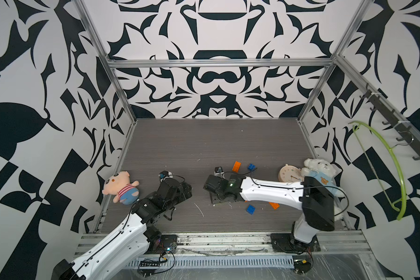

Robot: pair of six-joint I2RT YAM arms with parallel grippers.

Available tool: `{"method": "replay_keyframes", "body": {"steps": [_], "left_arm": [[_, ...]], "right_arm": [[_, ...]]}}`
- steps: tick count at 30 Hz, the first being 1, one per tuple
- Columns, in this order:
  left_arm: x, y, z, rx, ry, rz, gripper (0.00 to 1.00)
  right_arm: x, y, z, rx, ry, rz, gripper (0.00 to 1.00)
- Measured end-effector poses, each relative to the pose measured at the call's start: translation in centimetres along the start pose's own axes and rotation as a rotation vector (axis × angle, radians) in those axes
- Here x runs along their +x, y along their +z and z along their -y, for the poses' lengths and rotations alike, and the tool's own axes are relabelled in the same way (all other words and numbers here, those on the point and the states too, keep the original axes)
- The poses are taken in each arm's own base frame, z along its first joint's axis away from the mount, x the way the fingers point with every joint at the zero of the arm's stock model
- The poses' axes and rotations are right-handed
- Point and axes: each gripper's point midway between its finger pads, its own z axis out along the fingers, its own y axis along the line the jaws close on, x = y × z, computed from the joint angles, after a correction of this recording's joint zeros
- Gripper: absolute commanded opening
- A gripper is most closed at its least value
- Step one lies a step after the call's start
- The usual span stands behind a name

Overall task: Assemble the number 5 with lego
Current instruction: Adjust the lego brick at the center of the board.

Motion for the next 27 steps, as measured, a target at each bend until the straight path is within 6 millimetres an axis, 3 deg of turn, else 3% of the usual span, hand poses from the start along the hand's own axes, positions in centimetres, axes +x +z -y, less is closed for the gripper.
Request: {"method": "replay_keyframes", "body": {"steps": [4,6,9,12,15,19,27], "left_arm": [[0.2,0.8,2.8,0.06,0.037,-0.062,0.99],[0.8,1.2,4.6,0.085,0.07,-0.097,0.99],[2.0,1.7,7.7,0.123,0.133,-0.142,0.99],[3.6,2.2,10.5,0.144,0.199,-0.172,0.99],[5.1,2.8,12.1,0.138,0.241,-0.181,0.99],[6.3,3.1,12.5,0.124,0.254,-0.175,0.99],[5.6,3.2,12.9,0.127,0.219,-0.134,0.99]], "right_arm": [[-1.0,-1.0,4.6,-0.019,0.021,0.034,0.8],[-0.5,0.1,7.9,-0.008,0.038,-0.016,0.81],[0.8,2.0,11.3,0.031,0.015,-0.105,0.82],[2.0,2.9,11.6,0.029,-0.082,-0.169,0.83],[2.3,3.3,11.9,0.043,-0.159,-0.187,0.84],[1.9,3.5,12.9,0.057,-0.198,-0.192,0.85],[2.6,4.6,13.9,0.063,-0.215,-0.263,0.85]]}}
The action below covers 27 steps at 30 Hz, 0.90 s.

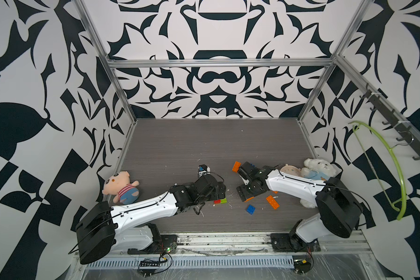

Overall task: Assemble the number 5 with lego
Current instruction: Adjust the lego brick at the center of the board.

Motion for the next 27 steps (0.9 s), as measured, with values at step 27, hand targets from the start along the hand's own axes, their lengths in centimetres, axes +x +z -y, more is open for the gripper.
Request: {"method": "replay_keyframes", "body": {"steps": [27], "left_arm": [[-0.23,0.1,0.12,0.003,0.006,0.012,0.99]], "right_arm": [[0.71,0.95,-0.28,-0.008,0.028,-0.05,0.7]]}}
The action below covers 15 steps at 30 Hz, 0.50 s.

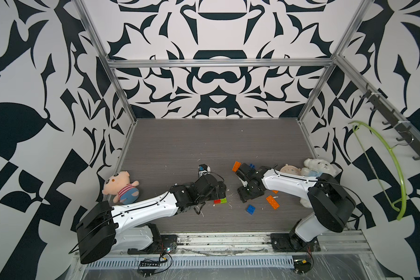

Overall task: Assemble the number 5 with lego
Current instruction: Adjust the lego brick at the center of the board, then pick up the lego brick from the center of the board.

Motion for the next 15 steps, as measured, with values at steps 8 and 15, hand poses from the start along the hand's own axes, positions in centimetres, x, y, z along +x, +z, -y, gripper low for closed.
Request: {"method": "replay_keyframes", "body": {"steps": [8,15], "left_arm": [[-0.09,0.0,-0.25,-0.012,0.003,0.007,0.99],[-0.29,-0.08,-0.88,-0.042,0.007,0.022,0.99]], "right_arm": [[-0.06,-0.02,0.17,0.012,0.019,0.001,0.65],[0.08,-0.11,0.17,0.022,0.042,-0.002,0.61]]}}
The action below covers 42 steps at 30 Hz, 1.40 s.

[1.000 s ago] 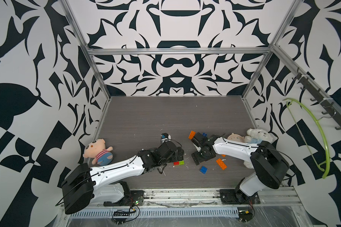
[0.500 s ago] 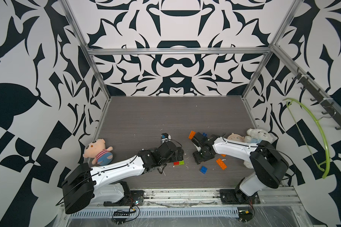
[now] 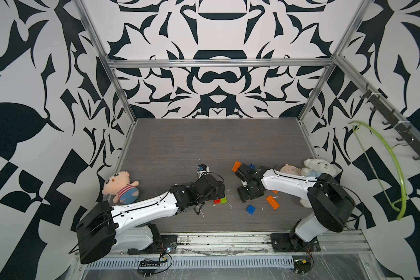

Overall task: Assemble the number 5 with lego
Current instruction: Pick up the lego brick from the center of the board, then assemble the lego brick with the lego brick.

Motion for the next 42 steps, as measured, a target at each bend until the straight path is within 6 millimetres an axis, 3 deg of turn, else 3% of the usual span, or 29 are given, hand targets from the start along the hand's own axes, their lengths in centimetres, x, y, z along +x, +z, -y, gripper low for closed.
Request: {"method": "replay_keyframes", "body": {"steps": [7,19,30,42], "left_arm": [[-1.1,-1.2,-1.1,-0.037,-0.024,0.061,0.99],[-2.2,-4.1,-5.7,-0.095,-0.11,0.199,0.99],[-1.3,-4.3,-8.8,-0.131,-0.162,0.219,0.99],[-0.3,-3.3,-8.9,-0.134,-0.161,0.176,0.99]], "right_arm": [[-0.8,-2.1,-0.9,0.017,0.051,0.027,0.6],[-2.1,-6.3,-8.2,-0.089,0.075,0.15,0.59],[-1.7,-5.4,-11.0,-0.1,0.125,0.13,0.58],[-2.2,-4.3,-13.3,-0.097,0.137,0.118,0.58]]}}
